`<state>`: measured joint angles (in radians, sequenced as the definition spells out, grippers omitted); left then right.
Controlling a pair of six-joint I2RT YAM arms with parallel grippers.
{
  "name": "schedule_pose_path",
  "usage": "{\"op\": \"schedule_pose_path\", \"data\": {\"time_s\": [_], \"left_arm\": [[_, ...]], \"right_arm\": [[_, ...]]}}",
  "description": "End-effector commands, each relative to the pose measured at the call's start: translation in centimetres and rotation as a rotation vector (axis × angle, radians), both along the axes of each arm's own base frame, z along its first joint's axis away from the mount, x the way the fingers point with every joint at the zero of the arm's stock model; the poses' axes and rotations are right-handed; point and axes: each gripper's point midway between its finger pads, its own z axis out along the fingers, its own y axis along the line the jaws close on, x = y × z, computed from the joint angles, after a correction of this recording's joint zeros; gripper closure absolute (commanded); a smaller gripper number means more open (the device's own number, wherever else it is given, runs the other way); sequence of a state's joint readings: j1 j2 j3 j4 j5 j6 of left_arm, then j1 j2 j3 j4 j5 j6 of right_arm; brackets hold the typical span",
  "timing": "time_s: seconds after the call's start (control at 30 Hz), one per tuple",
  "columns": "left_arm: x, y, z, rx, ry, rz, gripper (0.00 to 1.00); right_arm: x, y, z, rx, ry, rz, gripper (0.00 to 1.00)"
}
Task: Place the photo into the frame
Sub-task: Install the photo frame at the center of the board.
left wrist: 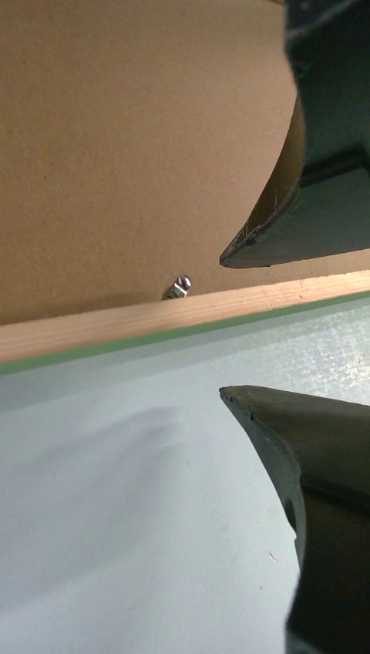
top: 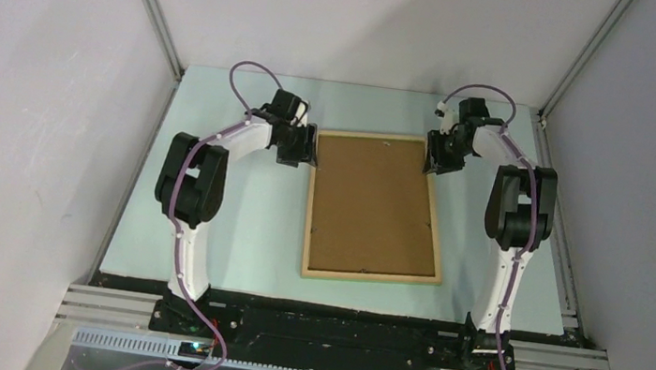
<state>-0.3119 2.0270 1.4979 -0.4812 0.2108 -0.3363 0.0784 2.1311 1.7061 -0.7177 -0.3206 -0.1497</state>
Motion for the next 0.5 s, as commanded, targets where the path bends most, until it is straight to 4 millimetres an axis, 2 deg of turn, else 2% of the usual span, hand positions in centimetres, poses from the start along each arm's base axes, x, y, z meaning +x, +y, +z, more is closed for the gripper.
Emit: {"op": "schedule_pose_path", "data": {"time_s": [0.0,0.27,0.47], "left_arm": [[0.0,0.3,2.1,-0.025,-0.047,-0.024,0.37],[-0.1,0.4,2.5,-0.037,-0.050,-0.020,0.37],[-0.3,0.3,2.6,-0.045,-0.048,-0.025,0.37]], "right_arm": [[0.7,0.2,-0.3,-0.019,0.007,0.004,0.53],[1.0,0.7,-1.0,-0.041,0.005,0.015,0.54],[1.5,0.8,-1.7,-0.053,0.012,0.021,0.58]]}}
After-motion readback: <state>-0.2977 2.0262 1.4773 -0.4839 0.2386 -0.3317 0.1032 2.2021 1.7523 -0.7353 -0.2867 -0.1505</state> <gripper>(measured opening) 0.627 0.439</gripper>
